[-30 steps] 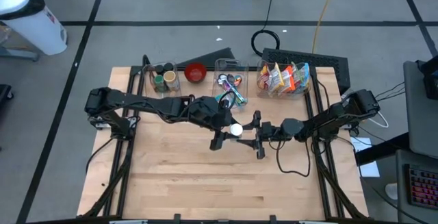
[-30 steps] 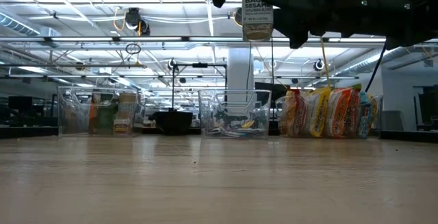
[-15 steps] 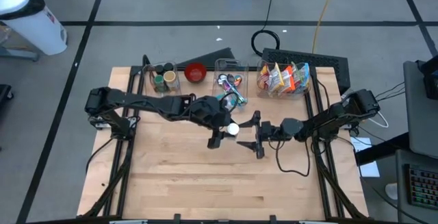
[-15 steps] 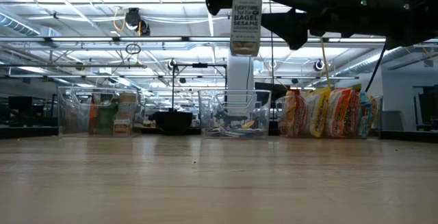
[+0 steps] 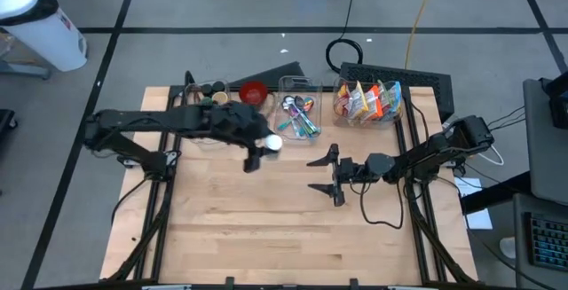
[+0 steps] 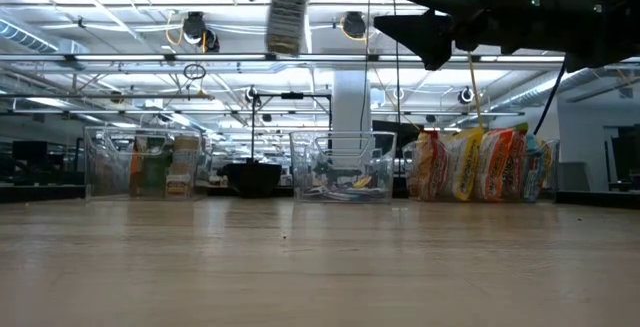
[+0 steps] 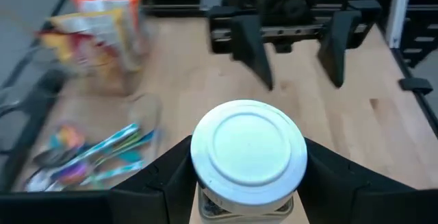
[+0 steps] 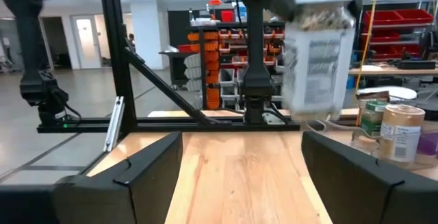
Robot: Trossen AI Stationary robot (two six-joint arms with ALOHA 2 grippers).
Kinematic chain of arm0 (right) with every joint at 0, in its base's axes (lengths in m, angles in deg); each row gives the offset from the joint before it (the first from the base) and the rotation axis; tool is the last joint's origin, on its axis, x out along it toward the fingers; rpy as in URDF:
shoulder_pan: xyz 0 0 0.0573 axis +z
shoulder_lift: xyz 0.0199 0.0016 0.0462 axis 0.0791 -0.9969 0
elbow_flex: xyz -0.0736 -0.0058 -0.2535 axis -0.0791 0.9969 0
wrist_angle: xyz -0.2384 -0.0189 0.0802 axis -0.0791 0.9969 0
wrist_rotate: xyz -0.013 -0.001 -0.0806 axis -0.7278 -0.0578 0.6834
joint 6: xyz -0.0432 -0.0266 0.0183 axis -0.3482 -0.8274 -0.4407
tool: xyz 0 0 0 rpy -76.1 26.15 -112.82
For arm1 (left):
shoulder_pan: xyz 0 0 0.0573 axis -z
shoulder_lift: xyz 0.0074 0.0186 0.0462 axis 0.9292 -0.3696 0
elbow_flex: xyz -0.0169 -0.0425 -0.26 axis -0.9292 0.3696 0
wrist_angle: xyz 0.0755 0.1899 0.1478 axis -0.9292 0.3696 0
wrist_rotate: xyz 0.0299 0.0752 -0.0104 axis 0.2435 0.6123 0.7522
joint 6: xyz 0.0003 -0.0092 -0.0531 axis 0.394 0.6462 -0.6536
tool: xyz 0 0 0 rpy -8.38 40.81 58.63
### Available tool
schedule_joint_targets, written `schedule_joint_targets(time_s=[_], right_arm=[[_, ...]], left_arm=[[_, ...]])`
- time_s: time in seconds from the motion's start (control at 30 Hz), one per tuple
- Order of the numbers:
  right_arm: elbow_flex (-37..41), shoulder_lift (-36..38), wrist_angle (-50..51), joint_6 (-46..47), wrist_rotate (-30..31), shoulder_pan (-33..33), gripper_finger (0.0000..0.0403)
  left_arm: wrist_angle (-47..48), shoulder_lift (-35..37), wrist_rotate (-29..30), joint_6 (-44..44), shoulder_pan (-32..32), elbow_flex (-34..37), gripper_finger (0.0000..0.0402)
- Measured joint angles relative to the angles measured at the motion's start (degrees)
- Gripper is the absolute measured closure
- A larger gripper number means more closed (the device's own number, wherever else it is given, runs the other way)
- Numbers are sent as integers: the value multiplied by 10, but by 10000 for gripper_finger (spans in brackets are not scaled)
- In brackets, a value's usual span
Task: Pick & Place Food Item
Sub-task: Put the white seasoning bottle into the left transparent bin
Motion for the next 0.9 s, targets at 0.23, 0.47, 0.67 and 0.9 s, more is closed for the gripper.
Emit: schedule_joint_targets(time_s=[0.23, 0.47, 0.67, 0.9], right_arm=[[2, 1, 0, 6, 1, 0, 115], [2, 1, -4, 6, 3, 0, 116], [2, 1, -11, 6, 3, 0, 119], [2, 1, -12, 9, 3, -1, 120]], left_arm=[[11, 142, 62, -36, -14, 111, 193], [-12, 315, 143, -107, -19, 283, 193], [40, 429, 248, -160, -18, 348, 193], [115, 482, 394, -257, -28, 383, 193]])
